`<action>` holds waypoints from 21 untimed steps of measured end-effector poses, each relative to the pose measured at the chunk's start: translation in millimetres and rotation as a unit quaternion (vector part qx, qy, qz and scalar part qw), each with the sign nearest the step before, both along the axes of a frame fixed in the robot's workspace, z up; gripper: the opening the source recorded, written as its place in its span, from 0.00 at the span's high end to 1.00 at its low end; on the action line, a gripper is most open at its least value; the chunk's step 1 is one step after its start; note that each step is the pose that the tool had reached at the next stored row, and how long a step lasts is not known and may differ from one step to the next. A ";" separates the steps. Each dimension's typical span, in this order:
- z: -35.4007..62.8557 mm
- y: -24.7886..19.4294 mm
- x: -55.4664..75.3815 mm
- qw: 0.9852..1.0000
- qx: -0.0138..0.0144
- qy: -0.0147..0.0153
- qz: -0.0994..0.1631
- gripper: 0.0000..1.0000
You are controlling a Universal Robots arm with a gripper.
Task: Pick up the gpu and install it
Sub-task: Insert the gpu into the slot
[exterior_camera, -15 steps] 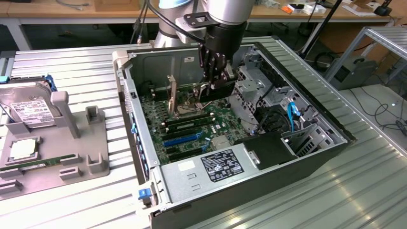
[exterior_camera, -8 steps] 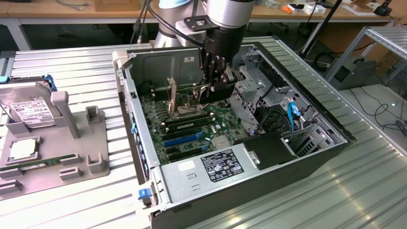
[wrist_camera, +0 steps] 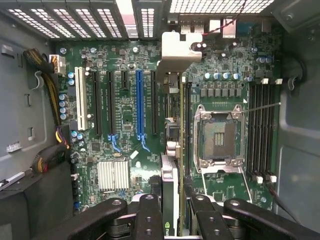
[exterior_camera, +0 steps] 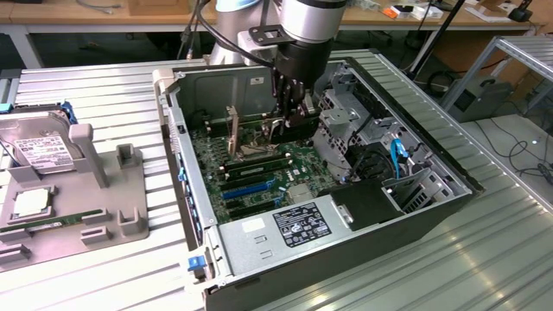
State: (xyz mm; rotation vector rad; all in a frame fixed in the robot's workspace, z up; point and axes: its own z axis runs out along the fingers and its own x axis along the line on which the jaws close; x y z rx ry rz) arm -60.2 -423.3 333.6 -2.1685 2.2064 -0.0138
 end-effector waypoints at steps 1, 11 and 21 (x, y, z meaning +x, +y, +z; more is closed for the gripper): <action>-0.7 -0.3 0.0 1.000 0.000 0.000 0.000 0.73; -7.0 -4.3 0.0 1.000 0.000 0.000 -0.001 0.73; -12.5 -7.9 0.0 1.000 0.000 0.000 -0.002 0.73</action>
